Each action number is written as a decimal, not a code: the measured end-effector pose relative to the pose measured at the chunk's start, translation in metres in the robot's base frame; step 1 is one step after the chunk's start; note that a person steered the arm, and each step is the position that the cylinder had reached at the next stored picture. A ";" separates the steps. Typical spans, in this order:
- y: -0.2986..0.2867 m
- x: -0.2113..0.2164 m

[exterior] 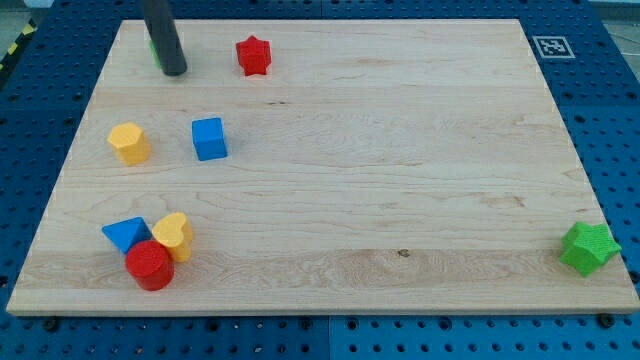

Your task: Move green circle towards red star

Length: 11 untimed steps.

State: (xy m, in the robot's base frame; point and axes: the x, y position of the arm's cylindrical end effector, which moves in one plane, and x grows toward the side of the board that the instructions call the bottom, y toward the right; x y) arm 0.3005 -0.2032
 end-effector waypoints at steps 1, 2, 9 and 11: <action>-0.001 0.000; -0.006 0.012; -0.011 -0.020; 0.046 -0.016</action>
